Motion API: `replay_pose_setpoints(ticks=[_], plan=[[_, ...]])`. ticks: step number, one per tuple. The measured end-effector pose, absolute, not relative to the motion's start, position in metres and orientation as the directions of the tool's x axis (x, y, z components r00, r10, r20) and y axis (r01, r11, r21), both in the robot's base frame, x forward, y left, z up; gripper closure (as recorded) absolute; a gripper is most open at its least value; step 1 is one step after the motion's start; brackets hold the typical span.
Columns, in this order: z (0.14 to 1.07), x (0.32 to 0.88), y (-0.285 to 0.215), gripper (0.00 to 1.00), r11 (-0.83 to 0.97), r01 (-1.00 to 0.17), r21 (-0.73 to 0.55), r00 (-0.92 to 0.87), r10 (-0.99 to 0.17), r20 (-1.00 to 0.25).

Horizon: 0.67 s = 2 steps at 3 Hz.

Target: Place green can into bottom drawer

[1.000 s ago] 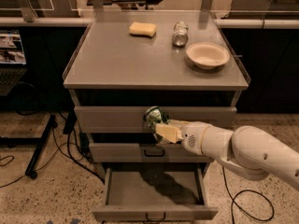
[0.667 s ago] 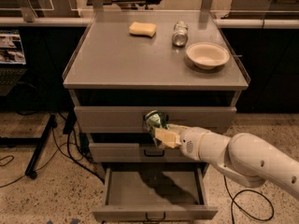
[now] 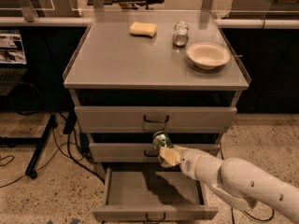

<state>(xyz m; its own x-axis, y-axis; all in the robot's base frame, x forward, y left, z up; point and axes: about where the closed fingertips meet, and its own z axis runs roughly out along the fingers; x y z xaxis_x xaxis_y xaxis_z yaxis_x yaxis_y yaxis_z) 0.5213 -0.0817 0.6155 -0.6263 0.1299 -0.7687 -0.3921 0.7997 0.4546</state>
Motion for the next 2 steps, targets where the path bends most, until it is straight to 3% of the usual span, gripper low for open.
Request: replay_pose_setpoints(ticks=[2], plan=[[0.526, 0.528, -0.097, 1.0, 0.811, -0.265, 0.522, -0.743, 0.173, -0.646]])
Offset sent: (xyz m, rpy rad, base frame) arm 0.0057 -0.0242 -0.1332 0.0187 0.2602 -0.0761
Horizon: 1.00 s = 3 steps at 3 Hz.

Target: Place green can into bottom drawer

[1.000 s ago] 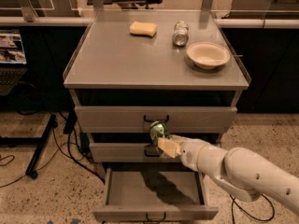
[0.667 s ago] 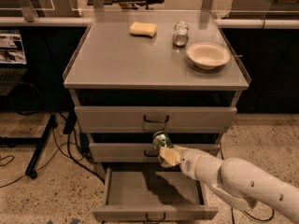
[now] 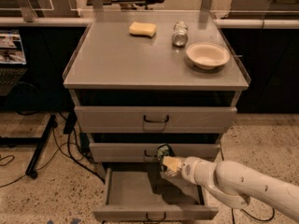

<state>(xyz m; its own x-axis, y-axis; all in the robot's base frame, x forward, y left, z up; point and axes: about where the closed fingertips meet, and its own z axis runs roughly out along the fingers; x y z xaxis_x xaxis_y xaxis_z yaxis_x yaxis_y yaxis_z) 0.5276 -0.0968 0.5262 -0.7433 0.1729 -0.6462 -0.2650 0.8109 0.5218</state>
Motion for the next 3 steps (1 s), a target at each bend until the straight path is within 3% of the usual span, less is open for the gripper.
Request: replay_pose_setpoints(ticks=[3], plan=[[0.49, 0.53, -0.102, 1.0, 0.786, -0.298, 0.542, -0.761, 0.148, -0.632]])
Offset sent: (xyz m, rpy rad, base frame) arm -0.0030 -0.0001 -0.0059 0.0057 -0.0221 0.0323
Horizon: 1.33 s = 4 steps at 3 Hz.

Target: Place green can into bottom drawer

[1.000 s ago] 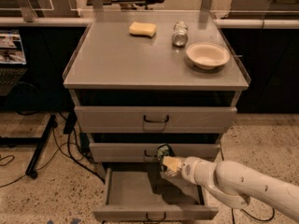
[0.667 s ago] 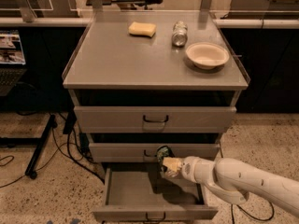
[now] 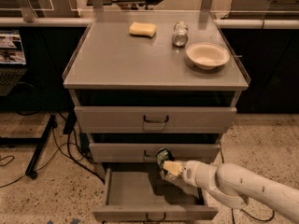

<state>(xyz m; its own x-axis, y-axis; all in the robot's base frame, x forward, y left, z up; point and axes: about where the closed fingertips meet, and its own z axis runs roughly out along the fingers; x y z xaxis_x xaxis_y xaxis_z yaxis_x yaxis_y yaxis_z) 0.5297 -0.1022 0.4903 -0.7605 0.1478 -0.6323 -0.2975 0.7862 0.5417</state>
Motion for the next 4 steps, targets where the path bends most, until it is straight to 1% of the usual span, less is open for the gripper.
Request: replay_pose_setpoints(ticks=[1, 2, 4], plan=[[0.458, 0.534, -0.104, 1.0, 0.751, -0.308, 0.585, -0.784, 0.148, -0.602], [0.415, 0.537, -0.11, 1.0, 0.717, -0.277, 0.64, -0.832, 0.154, -0.533], [0.373, 0.547, -0.111, 1.0, 0.689, -0.215, 0.692, -0.877, 0.176, -0.448]])
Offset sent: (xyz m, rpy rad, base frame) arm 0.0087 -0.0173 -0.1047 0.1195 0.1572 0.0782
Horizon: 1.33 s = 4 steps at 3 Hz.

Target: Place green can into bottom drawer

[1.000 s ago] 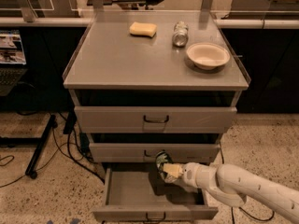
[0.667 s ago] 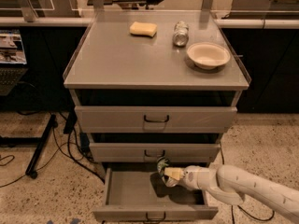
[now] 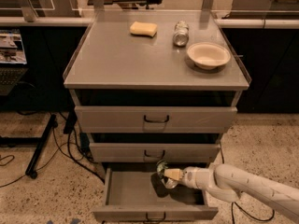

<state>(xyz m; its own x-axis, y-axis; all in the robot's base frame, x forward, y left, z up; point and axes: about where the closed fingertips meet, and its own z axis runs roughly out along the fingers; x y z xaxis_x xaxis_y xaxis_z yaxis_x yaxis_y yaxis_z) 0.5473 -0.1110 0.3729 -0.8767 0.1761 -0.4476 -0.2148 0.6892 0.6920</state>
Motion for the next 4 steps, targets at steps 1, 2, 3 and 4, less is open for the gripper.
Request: replay_pose_setpoints(ticks=[1, 2, 3, 4], plan=[[0.351, 0.554, -0.11, 1.0, 0.68, -0.166, 0.715, -0.902, 0.188, -0.388], [0.35, 0.552, -0.106, 1.0, 0.685, -0.175, 0.707, -0.903, 0.175, -0.394], [0.325, 0.555, -0.111, 1.0, 0.674, -0.133, 0.727, -0.909, 0.209, -0.36], [0.277, 0.557, -0.124, 1.0, 0.642, -0.059, 0.765, -0.918, 0.265, -0.293]])
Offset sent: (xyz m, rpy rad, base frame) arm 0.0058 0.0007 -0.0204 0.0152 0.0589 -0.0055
